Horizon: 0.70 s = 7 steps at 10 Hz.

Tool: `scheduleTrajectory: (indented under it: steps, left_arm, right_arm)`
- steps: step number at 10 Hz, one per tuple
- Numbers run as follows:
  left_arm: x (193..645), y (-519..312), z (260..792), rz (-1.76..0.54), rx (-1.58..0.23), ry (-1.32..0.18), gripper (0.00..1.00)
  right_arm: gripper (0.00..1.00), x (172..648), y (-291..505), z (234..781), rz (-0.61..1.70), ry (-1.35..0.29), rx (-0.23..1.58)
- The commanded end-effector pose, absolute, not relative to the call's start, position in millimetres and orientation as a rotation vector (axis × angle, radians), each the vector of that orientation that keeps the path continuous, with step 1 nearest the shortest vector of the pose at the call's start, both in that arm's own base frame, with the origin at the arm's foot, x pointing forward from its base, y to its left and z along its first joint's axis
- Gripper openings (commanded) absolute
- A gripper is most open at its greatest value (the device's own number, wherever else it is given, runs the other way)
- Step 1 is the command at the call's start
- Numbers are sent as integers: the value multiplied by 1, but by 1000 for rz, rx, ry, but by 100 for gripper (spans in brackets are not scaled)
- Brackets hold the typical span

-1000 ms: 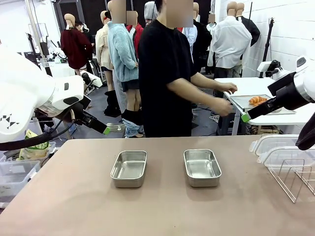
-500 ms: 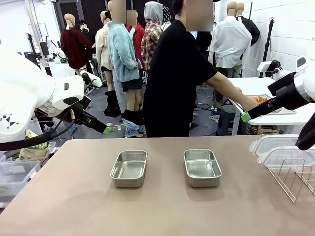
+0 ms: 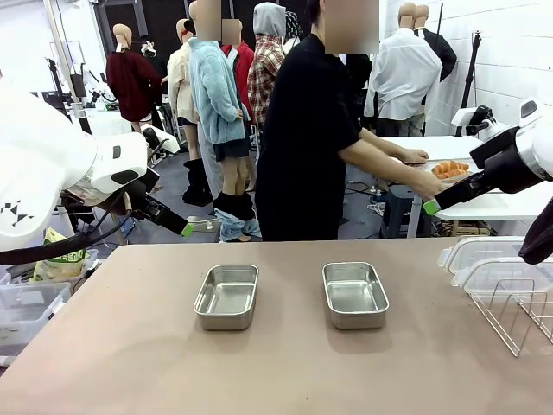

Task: Place the bread in airtight containers.
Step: Lift both Airtight Container.

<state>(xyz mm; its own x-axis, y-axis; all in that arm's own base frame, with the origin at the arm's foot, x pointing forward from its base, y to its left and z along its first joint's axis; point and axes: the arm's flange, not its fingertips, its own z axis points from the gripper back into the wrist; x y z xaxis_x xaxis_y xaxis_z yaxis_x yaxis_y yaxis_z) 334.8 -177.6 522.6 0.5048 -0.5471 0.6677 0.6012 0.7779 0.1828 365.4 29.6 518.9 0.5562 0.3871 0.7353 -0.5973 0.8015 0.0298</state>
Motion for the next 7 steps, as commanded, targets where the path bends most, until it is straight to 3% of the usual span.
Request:
scheduleTrajectory:
  steps: [1, 7]
  left_arm:
    - [335, -175, 523, -701, -70, -780, 100]
    - [335, -175, 523, -701, -70, -780, 100]
  right_arm:
    - [100, 366, 30, 518, 594, -788, 305]
    - [100, 366, 30, 518, 594, -788, 305]
